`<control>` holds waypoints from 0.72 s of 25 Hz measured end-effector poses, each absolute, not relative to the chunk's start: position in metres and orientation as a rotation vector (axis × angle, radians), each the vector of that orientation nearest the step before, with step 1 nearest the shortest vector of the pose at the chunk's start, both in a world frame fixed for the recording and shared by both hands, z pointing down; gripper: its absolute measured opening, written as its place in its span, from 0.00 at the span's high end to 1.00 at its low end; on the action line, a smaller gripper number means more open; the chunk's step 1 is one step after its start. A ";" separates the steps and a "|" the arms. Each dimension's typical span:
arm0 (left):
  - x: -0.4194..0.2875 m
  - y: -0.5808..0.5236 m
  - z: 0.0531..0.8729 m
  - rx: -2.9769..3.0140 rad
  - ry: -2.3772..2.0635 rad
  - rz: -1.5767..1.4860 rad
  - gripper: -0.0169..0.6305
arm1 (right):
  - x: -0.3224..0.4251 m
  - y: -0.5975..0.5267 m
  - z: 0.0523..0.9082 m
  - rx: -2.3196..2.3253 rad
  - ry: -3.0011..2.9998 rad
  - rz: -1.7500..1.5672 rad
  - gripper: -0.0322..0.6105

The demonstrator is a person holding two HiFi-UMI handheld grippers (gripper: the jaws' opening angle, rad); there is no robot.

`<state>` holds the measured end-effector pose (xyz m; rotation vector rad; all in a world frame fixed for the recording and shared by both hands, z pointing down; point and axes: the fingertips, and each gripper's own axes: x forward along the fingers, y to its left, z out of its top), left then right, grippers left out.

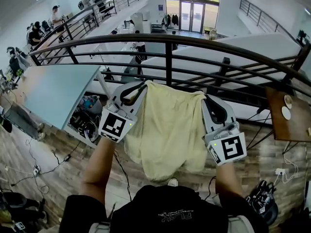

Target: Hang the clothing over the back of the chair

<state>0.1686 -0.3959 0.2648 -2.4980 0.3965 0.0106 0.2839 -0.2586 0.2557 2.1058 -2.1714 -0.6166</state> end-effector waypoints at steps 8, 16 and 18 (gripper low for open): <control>0.183 -0.419 0.289 -2.515 0.280 -0.102 0.92 | 0.299 -0.283 0.275 2.067 -2.183 -0.521 0.90; 0.198 -0.444 0.317 -2.556 0.160 -0.174 0.92 | 0.315 -0.312 0.301 2.049 -2.144 -0.385 0.90; 0.202 -0.446 0.323 -2.566 0.130 -0.187 0.92 | 0.319 -0.316 0.312 2.026 -2.131 -0.347 0.90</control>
